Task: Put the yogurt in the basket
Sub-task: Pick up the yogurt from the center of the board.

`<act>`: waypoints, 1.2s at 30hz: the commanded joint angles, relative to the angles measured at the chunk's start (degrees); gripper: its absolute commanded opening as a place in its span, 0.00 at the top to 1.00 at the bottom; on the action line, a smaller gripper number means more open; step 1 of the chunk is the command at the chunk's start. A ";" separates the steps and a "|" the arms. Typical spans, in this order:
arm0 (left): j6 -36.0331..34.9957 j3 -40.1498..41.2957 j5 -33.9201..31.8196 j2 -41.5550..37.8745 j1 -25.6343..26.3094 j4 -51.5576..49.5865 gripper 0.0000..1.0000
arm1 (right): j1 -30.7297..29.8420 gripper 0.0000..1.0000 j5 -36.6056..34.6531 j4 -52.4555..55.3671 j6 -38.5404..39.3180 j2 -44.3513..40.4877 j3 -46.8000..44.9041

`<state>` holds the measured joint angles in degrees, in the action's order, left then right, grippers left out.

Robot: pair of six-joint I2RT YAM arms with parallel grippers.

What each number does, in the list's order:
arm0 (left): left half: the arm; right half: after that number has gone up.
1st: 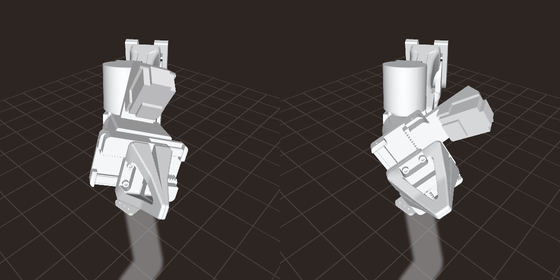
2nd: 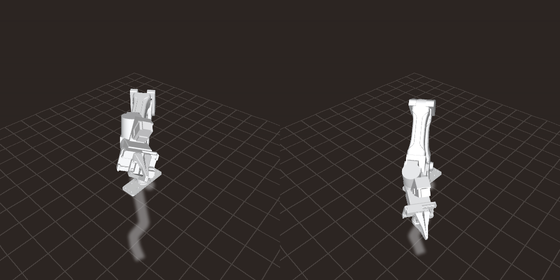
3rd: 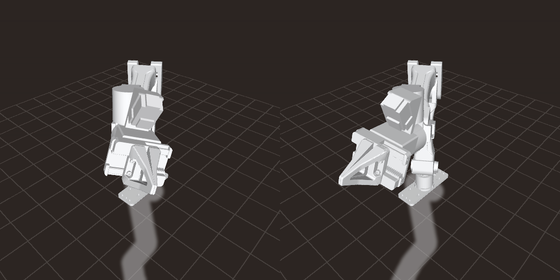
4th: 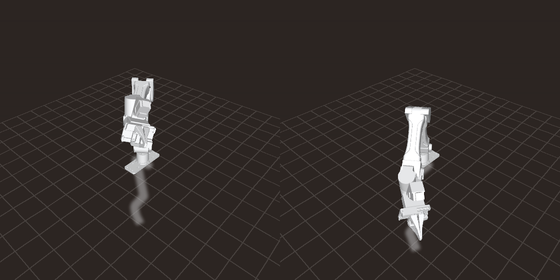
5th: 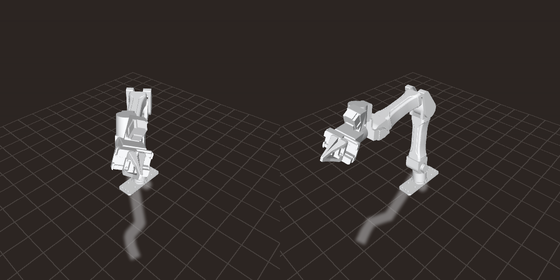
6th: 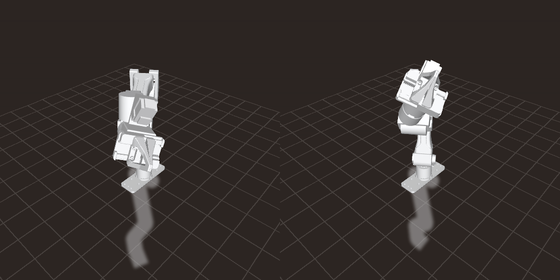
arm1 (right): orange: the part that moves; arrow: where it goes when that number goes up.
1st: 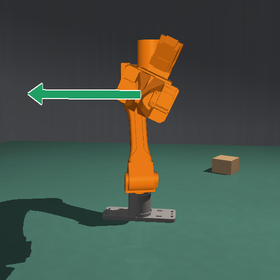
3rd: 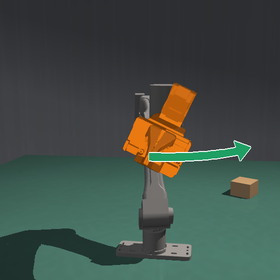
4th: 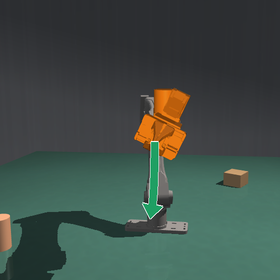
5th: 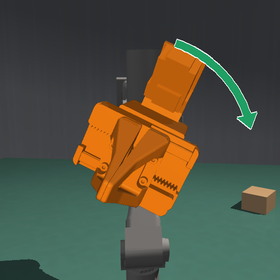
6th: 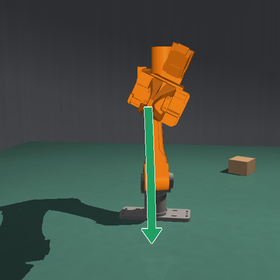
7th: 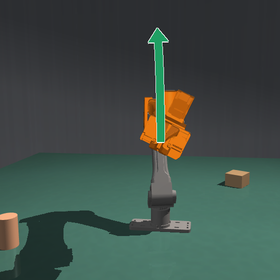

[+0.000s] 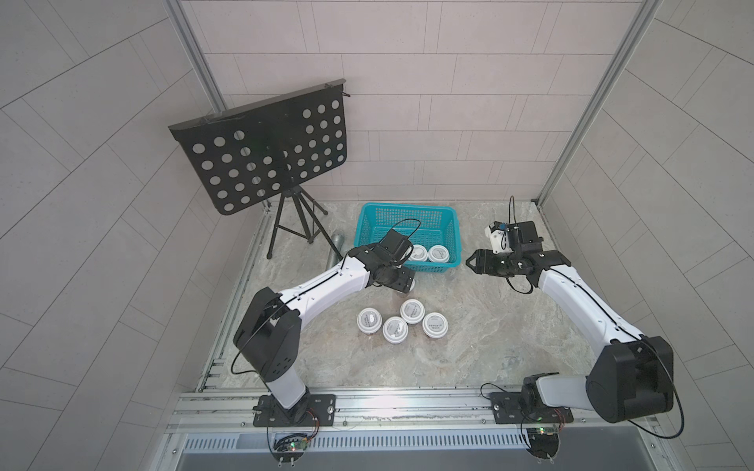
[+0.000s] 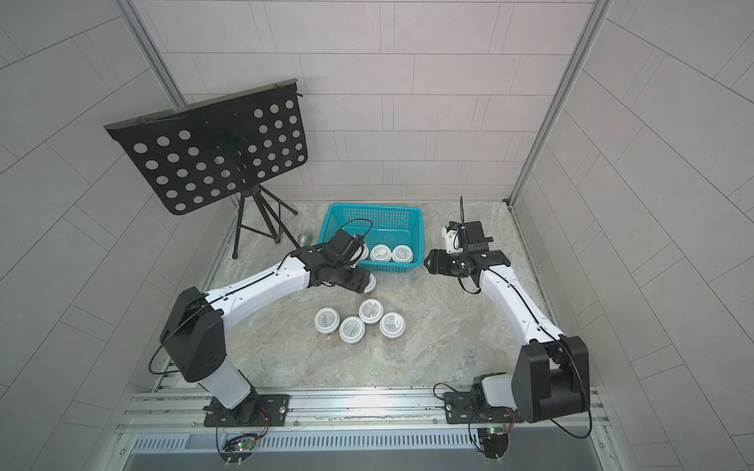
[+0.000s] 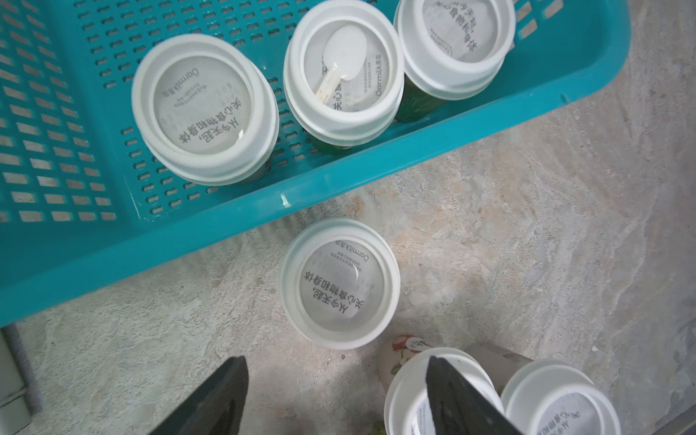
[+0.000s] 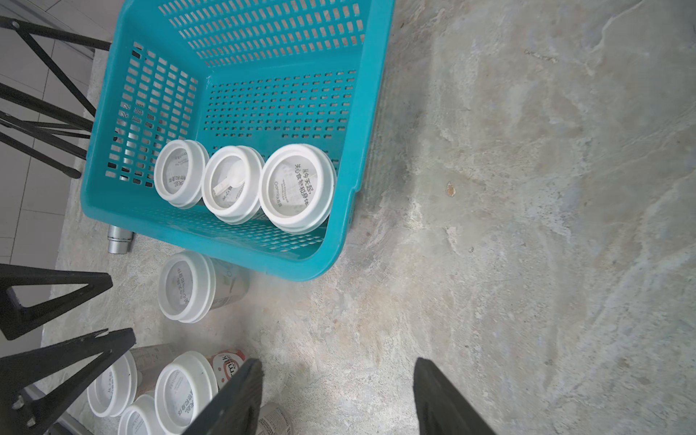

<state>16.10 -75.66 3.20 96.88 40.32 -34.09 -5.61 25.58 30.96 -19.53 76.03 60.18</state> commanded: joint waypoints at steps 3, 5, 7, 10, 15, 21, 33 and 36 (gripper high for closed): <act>-0.11 -2.21 -2.26 2.06 0.32 1.62 0.18 | 0.16 0.32 1.58 -1.54 -0.77 -1.33 -0.46; -0.19 -2.75 -2.19 3.14 0.31 1.92 0.18 | 0.18 0.32 1.85 -1.61 -0.94 -1.34 -0.52; -0.02 -3.39 -2.41 4.13 0.36 1.91 0.18 | 0.20 0.32 1.78 -1.60 -0.95 -1.45 -0.75; -0.26 -4.09 -2.22 5.55 0.35 2.08 0.18 | 0.21 0.32 1.75 -1.74 -0.95 -1.63 -1.02; -0.23 -4.24 -2.06 6.86 0.31 2.10 0.18 | 0.22 0.32 1.73 -1.90 -0.87 -1.35 -1.21; -0.44 -4.23 -1.15 7.75 0.45 2.18 0.21 | 0.30 0.32 2.18 -2.37 -1.29 -0.93 -1.72; -1.01 -4.59 -2.81 8.96 1.07 1.42 0.27 | 0.26 0.32 2.28 -3.00 -1.56 -0.85 -2.53; -1.01 -4.76 -4.44 8.29 1.20 0.87 0.26 | 0.25 0.32 2.37 -2.97 -1.56 -0.71 -2.53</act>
<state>15.68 -78.89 1.17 104.86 41.10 -31.66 -5.56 27.97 28.12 -20.95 75.75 58.00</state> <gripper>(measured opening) 0.741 0.681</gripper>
